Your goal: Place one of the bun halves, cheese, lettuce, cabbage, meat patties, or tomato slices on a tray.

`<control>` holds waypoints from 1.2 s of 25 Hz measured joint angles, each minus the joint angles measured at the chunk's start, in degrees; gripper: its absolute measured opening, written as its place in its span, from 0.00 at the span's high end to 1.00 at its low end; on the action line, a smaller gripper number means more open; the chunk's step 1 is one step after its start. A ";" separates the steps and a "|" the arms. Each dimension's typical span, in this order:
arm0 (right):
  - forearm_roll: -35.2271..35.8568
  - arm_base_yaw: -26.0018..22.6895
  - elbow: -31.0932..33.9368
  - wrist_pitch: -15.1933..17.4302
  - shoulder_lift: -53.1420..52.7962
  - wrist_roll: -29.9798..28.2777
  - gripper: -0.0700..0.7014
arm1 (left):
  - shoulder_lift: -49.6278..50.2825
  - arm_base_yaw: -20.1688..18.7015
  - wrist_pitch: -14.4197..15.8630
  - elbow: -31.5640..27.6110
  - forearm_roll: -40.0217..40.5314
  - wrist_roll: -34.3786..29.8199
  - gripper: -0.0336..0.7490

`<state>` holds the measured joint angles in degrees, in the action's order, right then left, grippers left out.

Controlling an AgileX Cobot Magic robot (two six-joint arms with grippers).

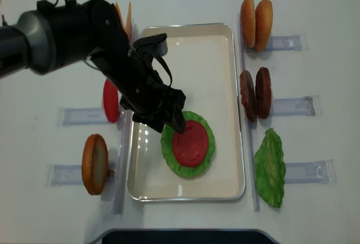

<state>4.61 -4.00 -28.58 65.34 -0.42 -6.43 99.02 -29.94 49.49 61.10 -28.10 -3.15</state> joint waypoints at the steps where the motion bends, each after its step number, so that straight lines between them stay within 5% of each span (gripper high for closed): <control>1: 0.00 0.00 0.00 0.00 0.00 0.00 0.30 | 0.00 0.00 0.95 0.69 1.18 0.95 0.35; 17: 0.00 0.00 0.00 0.00 0.00 0.00 0.30 | 0.00 0.00 18.56 13.55 19.07 13.75 0.35; 30: 0.05 0.00 0.00 0.00 0.00 0.00 0.30 | -0.75 0.00 20.06 18.28 22.49 18.43 0.19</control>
<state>4.67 -4.00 -28.58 65.34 -0.42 -6.43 98.27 -29.94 69.56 79.37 -5.61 15.28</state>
